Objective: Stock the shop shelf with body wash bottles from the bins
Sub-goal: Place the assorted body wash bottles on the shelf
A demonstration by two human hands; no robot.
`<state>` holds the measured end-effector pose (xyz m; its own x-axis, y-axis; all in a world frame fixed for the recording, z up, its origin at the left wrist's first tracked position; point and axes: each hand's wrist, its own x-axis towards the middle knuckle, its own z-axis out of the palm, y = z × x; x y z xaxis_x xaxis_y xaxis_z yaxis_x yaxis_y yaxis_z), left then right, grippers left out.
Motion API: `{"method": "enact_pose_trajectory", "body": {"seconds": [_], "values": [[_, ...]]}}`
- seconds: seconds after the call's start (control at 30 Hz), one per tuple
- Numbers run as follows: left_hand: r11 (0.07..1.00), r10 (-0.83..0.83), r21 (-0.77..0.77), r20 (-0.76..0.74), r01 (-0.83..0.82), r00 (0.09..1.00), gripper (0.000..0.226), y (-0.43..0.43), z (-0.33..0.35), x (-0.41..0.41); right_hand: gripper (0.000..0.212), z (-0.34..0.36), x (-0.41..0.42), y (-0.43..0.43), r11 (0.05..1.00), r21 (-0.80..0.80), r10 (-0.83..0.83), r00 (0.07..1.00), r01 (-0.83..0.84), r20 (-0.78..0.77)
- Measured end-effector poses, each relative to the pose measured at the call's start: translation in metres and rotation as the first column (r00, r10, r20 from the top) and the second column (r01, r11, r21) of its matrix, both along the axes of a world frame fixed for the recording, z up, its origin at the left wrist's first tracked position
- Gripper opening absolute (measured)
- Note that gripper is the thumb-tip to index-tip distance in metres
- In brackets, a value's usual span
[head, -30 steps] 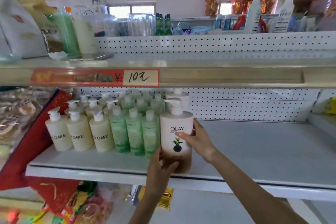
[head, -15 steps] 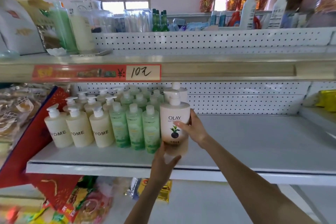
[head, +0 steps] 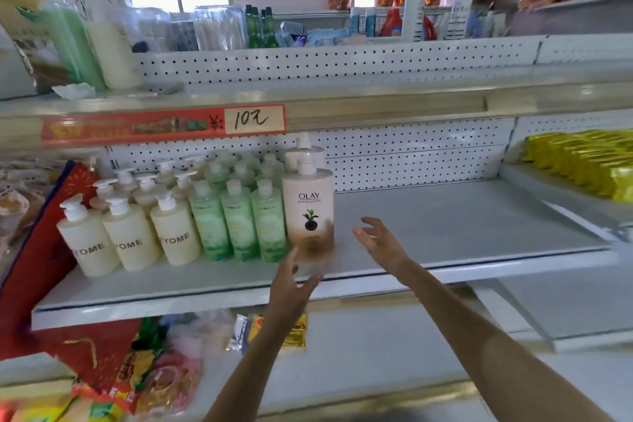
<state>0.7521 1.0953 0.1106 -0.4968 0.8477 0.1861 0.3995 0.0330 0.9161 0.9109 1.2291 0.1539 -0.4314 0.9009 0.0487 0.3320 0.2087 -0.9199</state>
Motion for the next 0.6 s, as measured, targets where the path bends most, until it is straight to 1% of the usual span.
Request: {"method": "enact_pose_trajectory", "body": {"seconds": [0.07, 0.17, 0.23, 0.3, 0.37, 0.43, 0.53, 0.6], "values": [[1.000, -0.022, 0.017, 0.060, 0.021, 0.998, 0.067, -0.007, 0.000, 0.014, 0.041, -0.010, 0.028, -0.013, 0.999, -0.013, -0.038, 0.999, 0.038, 0.003], [0.995, -0.094, -0.001, 0.171, 0.096, 0.981, 0.053, -0.015, -0.012, 0.046, 0.029, -0.025, 0.072, -0.039, 0.991, -0.046, -0.123, 0.992, 0.123, -0.001], [0.983, -0.167, -0.032, 0.217, 0.178, 0.962, 0.047, -0.020, -0.029, 0.071, 0.033, -0.037, 0.102, -0.060, 0.981, -0.087, -0.170, 0.985, 0.171, 0.026], [0.954, -0.256, -0.105, 0.200, 0.280, 0.946, 0.048, -0.028, -0.048, 0.097, 0.038, -0.054, 0.133, -0.082, 0.968, -0.136, -0.201, 0.975, 0.212, 0.091], [0.906, -0.332, -0.202, 0.208, 0.372, 0.920, 0.049, -0.037, -0.063, 0.120, 0.039, -0.075, 0.168, -0.103, 0.951, -0.177, -0.226, 0.961, 0.253, 0.159], [0.855, -0.397, -0.267, 0.214, 0.444, 0.893, 0.047, -0.043, -0.076, 0.140, 0.042, -0.102, 0.203, -0.117, 0.927, -0.216, -0.253, 0.935, 0.308, 0.249], [0.812, -0.452, -0.316, 0.190, 0.490, 0.872, 0.042, -0.050, -0.095, 0.166, 0.040, -0.137, 0.255, -0.135, 0.899, -0.263, -0.251, 0.904, 0.350, 0.347], [0.812, -0.444, -0.337, 0.176, 0.477, 0.879, 0.039, -0.052, -0.107, 0.178, 0.031, -0.162, 0.289, -0.142, 0.876, -0.294, -0.255, 0.884, 0.382, 0.391]]}}
